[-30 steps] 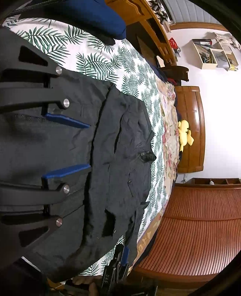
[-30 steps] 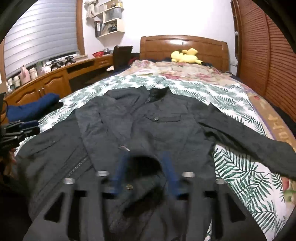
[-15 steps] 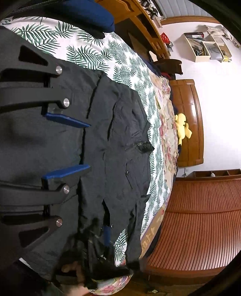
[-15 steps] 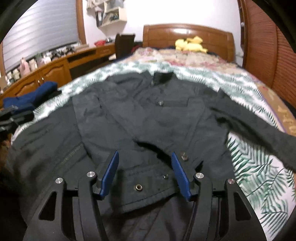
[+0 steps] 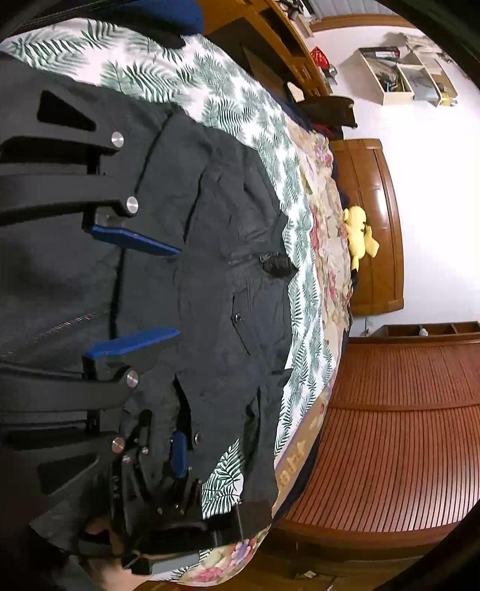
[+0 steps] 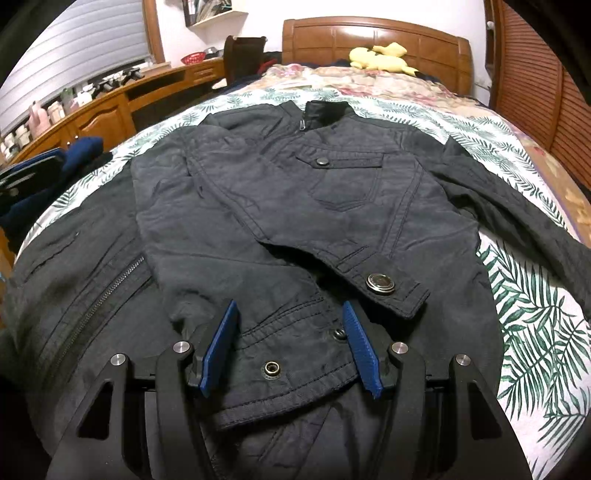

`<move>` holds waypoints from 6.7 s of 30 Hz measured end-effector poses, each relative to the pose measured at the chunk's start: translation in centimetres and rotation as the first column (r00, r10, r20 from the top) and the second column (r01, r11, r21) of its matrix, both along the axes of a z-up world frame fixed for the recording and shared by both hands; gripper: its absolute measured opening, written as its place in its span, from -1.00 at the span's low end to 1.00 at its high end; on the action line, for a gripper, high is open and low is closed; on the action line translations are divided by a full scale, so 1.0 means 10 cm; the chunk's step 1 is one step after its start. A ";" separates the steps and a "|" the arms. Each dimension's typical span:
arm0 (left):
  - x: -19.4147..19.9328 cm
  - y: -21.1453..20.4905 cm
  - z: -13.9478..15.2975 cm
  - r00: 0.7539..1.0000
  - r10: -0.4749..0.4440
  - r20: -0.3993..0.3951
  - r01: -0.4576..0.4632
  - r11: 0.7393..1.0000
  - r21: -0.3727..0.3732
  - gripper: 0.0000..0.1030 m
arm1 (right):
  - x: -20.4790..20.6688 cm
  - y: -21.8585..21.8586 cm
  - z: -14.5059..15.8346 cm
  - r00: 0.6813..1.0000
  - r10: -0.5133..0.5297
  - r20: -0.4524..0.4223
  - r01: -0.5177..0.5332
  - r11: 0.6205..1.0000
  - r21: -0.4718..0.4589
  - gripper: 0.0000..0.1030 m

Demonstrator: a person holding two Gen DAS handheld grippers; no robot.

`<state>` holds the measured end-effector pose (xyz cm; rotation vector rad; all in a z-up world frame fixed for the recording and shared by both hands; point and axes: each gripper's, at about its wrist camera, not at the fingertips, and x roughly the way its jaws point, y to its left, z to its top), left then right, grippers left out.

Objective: Fold large clothes
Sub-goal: 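Grasp the sleeve nearest the right tool and lift it, then fold the held sleeve across the jacket body with the right tool, release, then grasp the jacket side with the left tool and fold it lengthwise over the body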

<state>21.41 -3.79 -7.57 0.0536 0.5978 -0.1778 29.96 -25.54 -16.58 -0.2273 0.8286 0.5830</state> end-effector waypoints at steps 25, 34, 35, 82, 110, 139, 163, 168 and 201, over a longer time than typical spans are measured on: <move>0.32 0.02 -0.49 0.999 -0.042 -0.004 0.042 0.996 -0.075 -0.22 | -0.08 -0.18 0.19 0.995 -0.067 0.073 0.065 0.998 0.026 0.18; 0.31 0.00 -0.48 0.999 -0.052 0.001 0.051 0.996 -0.072 -0.22 | 0.05 -1.01 0.68 0.942 -0.250 0.223 0.248 0.968 0.037 0.45; 0.30 0.01 -0.48 0.999 -0.052 0.004 0.052 0.996 -0.071 -0.22 | 0.09 -1.11 0.71 0.937 -0.258 0.234 0.261 0.965 0.022 0.45; -0.24 0.27 -0.14 0.996 -0.077 0.042 0.079 0.994 -0.070 -0.22 | 0.78 -1.96 1.72 0.851 -0.458 0.256 0.501 0.855 -0.135 -0.83; -0.71 1.28 0.00 0.996 0.069 0.060 -0.063 0.994 -0.091 -0.22 | -0.32 1.20 2.05 0.950 0.161 0.268 -0.144 0.986 -0.081 -0.83; -0.48 0.94 -0.21 0.999 0.035 0.006 -0.035 0.998 -0.043 -0.22 | -0.16 0.44 0.59 0.996 -0.005 0.088 0.010 0.998 -0.059 0.06; -0.24 -0.02 -0.28 0.991 -0.133 -0.029 0.132 0.991 -0.022 -0.22 | -0.10 0.18 -0.02 0.998 -0.055 0.032 0.056 0.997 -0.050 0.07; -0.28 -0.12 -0.30 0.986 -0.159 -0.039 0.159 0.987 -0.014 -0.22 | -0.09 0.14 0.00 0.998 -0.056 0.029 0.057 0.998 -0.027 0.07; -0.66 0.33 -0.28 1.000 -0.022 -0.016 0.021 1.000 -0.006 -0.97 | -0.07 0.13 0.02 0.998 -0.053 0.021 0.053 0.999 -0.011 0.07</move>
